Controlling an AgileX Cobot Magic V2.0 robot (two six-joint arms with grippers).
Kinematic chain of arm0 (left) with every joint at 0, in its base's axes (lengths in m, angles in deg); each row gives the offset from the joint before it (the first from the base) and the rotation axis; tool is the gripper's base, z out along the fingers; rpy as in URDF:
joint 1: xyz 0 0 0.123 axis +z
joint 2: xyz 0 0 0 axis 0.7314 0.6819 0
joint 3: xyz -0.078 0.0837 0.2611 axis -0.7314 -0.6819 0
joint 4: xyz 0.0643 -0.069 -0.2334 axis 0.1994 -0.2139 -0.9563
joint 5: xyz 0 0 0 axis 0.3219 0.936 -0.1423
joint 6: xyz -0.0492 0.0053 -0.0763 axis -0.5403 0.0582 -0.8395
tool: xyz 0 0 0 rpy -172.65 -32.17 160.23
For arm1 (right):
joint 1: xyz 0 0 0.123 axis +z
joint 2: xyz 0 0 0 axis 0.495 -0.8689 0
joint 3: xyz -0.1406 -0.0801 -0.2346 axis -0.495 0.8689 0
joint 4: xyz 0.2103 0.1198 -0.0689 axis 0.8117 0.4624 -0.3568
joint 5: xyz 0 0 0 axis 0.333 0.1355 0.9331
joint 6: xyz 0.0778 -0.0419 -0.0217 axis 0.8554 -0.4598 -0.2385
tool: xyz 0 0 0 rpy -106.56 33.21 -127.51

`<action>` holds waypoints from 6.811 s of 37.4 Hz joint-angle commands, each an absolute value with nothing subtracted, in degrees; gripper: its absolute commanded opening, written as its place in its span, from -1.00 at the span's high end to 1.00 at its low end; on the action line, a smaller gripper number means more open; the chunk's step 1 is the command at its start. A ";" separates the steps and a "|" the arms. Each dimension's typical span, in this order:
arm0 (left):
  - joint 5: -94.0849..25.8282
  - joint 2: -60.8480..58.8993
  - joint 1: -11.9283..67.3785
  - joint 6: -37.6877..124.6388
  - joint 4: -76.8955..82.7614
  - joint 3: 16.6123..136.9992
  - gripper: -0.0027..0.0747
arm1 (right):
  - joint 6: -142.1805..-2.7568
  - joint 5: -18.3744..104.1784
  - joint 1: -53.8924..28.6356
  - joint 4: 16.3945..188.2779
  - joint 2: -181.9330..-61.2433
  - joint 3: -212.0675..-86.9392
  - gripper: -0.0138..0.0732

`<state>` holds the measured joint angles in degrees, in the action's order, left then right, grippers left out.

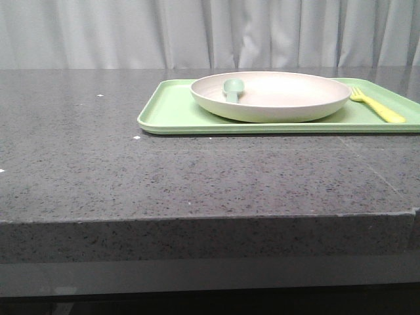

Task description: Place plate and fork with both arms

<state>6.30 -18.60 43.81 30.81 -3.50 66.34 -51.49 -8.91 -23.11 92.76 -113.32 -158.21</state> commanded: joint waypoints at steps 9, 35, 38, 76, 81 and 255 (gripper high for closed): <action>2.95 -18.71 44.02 30.91 -4.24 67.80 0.00 | -52.25 -3.72 -23.21 92.77 -96.44 -145.70 -0.22; -2.67 -18.71 44.02 19.79 10.13 67.80 0.98 | -52.25 -2.61 -23.21 91.74 -93.87 -144.61 0.83; -2.69 -18.71 44.02 19.79 10.13 67.80 0.98 | -52.25 -1.57 -23.21 91.82 -93.87 -144.61 0.84; -24.13 -48.15 43.68 19.79 13.62 43.66 0.98 | -52.25 -1.29 -23.21 92.05 -93.87 -144.61 0.84; -33.24 -51.20 43.68 18.27 15.00 36.07 0.98 | -52.25 -1.29 -23.21 92.05 -93.87 -144.61 0.84; -53.69 -60.01 47.10 -0.73 29.68 18.98 0.98 | -52.25 60.36 -31.86 89.19 -61.56 -87.74 0.84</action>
<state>-49.29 -58.87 47.18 -0.12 30.14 19.17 -51.81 55.47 -31.58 89.23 -62.54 -87.54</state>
